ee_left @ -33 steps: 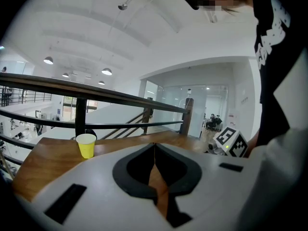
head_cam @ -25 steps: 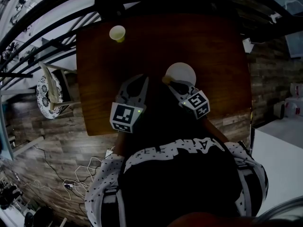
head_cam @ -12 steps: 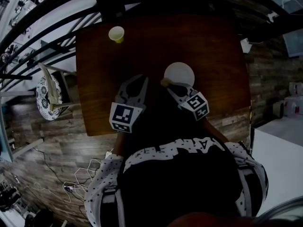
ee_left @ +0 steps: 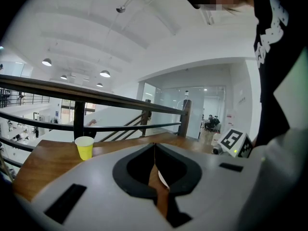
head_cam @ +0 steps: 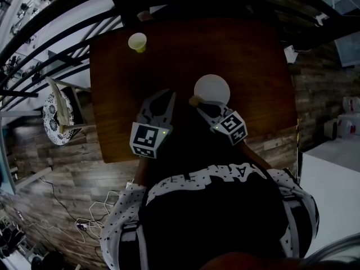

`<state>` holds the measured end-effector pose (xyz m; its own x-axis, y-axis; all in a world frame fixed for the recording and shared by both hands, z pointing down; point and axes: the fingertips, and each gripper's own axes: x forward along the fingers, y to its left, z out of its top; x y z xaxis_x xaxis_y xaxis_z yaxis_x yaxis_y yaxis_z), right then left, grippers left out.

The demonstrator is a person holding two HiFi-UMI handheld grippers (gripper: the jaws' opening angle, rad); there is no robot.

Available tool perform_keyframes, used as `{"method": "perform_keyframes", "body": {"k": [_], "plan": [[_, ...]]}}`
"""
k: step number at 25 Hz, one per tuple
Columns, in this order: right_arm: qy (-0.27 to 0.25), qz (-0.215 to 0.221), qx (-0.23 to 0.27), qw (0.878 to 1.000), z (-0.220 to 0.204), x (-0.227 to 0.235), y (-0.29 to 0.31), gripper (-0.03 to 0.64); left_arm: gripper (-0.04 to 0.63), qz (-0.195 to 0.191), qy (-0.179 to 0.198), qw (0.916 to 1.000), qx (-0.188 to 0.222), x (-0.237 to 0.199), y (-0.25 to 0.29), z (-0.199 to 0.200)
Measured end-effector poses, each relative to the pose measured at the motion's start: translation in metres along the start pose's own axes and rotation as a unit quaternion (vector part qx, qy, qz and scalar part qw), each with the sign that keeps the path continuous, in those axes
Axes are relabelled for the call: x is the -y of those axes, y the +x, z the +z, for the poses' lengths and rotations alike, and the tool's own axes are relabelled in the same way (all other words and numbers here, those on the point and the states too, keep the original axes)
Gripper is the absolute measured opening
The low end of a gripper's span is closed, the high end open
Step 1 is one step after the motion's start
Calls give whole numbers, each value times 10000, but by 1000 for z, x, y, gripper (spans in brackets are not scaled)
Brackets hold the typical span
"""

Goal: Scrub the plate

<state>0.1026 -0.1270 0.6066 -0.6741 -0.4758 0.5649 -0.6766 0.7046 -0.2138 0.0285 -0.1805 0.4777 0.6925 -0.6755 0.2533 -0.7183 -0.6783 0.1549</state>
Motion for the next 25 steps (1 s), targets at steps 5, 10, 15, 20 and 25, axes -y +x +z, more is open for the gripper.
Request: {"method": "perform_keyframes", "body": {"k": [5,10,15,20,25], "plan": [[-2,4,1,10000,1,-1,-1,49,14,20,-1,10000,6,0,-2,1],[0,-29,14,10000,1,-1,-1,49,14,66,-29,10000,10,-2,-5,0],[-64,-105,565,9983,26,-1,-13,49,14,69,-32,10000,13,-2,-7,-1],[-13,-342,970,9947,50,21,-27,49,14,56,-41,10000,-1,-1,-5,-2],[-8,-666,1100,9917,61,49,-35,49,14,47,-52,10000,-4,0,-6,-2]]}}
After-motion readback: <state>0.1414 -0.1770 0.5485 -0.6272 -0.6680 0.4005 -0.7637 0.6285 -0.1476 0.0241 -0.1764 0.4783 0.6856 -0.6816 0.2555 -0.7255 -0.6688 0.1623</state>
